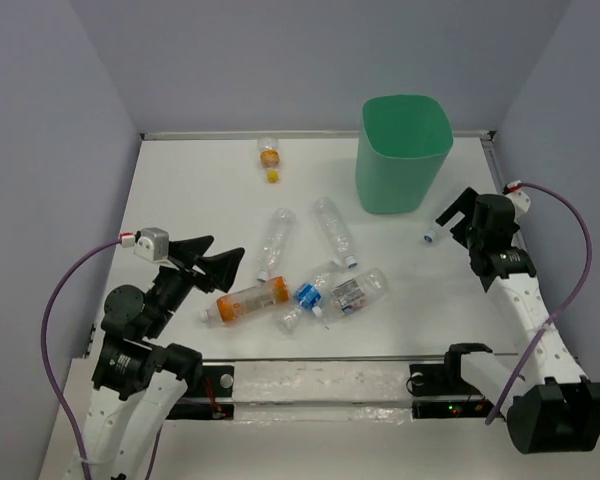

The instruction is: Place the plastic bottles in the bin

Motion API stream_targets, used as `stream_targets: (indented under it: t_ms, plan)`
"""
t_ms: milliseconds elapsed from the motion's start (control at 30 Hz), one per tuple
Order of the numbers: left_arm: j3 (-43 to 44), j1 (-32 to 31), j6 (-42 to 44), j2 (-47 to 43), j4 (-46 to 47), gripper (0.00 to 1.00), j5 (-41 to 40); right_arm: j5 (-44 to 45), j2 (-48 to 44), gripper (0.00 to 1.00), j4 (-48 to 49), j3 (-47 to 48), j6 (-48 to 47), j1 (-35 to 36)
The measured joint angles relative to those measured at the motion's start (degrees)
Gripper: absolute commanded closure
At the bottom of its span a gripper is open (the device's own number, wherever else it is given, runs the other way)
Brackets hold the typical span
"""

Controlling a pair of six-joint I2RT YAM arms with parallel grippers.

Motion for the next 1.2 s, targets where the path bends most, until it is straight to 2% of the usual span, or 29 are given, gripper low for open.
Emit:
stream_targets:
  t_ms: [267, 400, 667, 1033, 1167, 1200]
  plan:
    - [0.0, -3.37, -0.04, -3.39, -0.79, 0.01, -1.62, -5.33, 13.88, 0.0, 7.67, 5.81, 0.55, -14.67]
    - [0.0, -4.76, -0.22, -3.74, -1.16, 0.01, -2.93, -10.58, 21.9, 0.0, 12.46, 8.02, 0.81, -18.62]
    - [0.0, -6.69, -0.31, -3.3, -1.36, 0.01, -4.44, -21.05, 38.4, 0.02, 22.86, 8.98, 2.62, -19.41]
    - [0.0, -7.08, -0.28, -1.05, -1.84, 0.01, -4.85, -23.93, 56.28, 0.04, 26.14, 21.7, 0.83, -19.41]
    - [0.0, -7.06, -0.28, -0.26, -1.95, 0.01, -4.85, -24.35, 61.48, 0.14, 26.25, 26.6, -0.09, -19.41]
    - [0.0, -6.97, -0.28, -0.04, -2.03, 0.01, -4.83, -24.37, 62.31, 0.26, 26.1, 27.34, -0.15, -19.41]
